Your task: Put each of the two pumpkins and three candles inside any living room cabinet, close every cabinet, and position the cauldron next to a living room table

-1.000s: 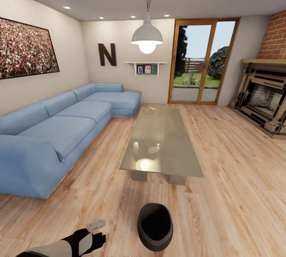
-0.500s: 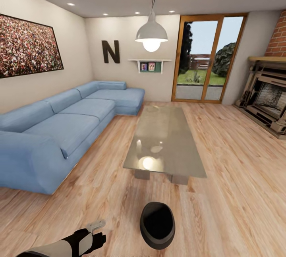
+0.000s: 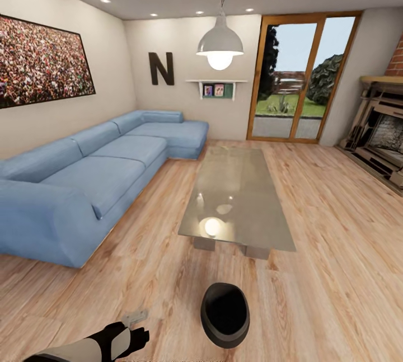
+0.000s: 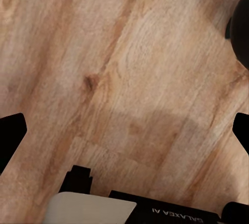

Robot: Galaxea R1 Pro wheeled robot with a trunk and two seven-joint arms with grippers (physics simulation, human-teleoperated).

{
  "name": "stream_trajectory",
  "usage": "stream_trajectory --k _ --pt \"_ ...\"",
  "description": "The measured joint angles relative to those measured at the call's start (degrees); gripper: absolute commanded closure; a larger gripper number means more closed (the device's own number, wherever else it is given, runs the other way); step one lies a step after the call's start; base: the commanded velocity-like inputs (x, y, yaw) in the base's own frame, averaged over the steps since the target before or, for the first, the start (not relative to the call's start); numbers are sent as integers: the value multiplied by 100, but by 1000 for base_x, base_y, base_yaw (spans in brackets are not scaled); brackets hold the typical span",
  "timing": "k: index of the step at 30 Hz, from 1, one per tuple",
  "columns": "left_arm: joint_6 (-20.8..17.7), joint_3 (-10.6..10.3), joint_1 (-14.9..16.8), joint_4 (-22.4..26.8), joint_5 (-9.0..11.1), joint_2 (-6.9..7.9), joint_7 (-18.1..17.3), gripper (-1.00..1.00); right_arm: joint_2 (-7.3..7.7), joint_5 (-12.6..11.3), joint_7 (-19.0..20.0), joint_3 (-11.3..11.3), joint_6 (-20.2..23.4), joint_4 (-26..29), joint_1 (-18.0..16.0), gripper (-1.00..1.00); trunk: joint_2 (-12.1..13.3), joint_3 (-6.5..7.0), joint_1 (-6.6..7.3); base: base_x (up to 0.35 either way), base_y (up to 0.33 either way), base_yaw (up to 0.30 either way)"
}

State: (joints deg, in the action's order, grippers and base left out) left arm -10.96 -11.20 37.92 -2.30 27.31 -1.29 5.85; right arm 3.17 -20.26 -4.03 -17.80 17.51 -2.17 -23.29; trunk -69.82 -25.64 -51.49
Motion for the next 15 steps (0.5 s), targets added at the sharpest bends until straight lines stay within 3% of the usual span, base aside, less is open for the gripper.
stream_trajectory --k 9,15 --pt "0 0 -2 0 0 0 0 -100 0 0 0 0 -1 0 4 -100 361 81 198 0 0 83" --pt "0 0 -2 -1 0 0 -3 -100 0 -2 0 0 -4 1 10 -100 602 154 330 0 0 -7"
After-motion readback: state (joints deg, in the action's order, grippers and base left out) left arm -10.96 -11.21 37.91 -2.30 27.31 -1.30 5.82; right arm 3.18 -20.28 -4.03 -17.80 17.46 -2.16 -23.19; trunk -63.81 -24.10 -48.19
